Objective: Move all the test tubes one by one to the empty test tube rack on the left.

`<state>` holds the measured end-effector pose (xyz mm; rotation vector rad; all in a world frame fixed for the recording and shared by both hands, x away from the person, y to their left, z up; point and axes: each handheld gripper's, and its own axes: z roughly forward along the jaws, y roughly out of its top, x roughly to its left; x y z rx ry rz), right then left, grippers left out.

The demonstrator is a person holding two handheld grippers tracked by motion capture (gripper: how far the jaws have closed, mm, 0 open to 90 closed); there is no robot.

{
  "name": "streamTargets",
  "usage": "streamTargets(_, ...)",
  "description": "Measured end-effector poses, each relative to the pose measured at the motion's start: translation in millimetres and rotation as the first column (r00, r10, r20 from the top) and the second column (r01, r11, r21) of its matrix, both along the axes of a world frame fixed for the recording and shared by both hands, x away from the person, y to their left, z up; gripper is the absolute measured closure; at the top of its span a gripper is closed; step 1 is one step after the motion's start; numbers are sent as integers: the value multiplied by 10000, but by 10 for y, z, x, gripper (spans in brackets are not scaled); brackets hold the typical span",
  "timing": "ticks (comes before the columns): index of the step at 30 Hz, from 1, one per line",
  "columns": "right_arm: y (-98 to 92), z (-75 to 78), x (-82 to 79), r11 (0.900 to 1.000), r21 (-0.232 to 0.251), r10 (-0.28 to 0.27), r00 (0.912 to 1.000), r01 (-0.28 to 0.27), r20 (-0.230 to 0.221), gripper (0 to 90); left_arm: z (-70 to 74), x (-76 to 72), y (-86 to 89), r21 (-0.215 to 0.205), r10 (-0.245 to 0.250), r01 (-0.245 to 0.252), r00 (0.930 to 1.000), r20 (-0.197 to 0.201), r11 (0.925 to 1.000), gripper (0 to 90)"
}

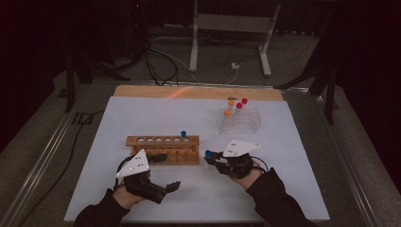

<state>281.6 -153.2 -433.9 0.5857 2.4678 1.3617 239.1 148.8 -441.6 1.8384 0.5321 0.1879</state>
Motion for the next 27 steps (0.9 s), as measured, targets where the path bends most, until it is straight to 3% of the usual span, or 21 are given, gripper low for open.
streamTargets(5,146,-32,-85,9982,49,604,9980,-603,-193,774,25,-10,-26,-65,1,-1,10000,68,10000,18)
streamTargets(11,277,-81,-155,9933,-91,1148,9928,-1151,-350,774,60,-10,-64,-237,-88,92,9998,167,9997,100)
streamTargets(15,324,-90,-180,9913,-81,1310,9905,-1315,-411,774,95,-18,-117,-240,-188,194,9995,252,9995,181)
streamTargets(27,378,-67,-231,9875,29,1578,9864,-1578,-451,774,86,19,-310,291,-418,404,9980,471,9988,513)
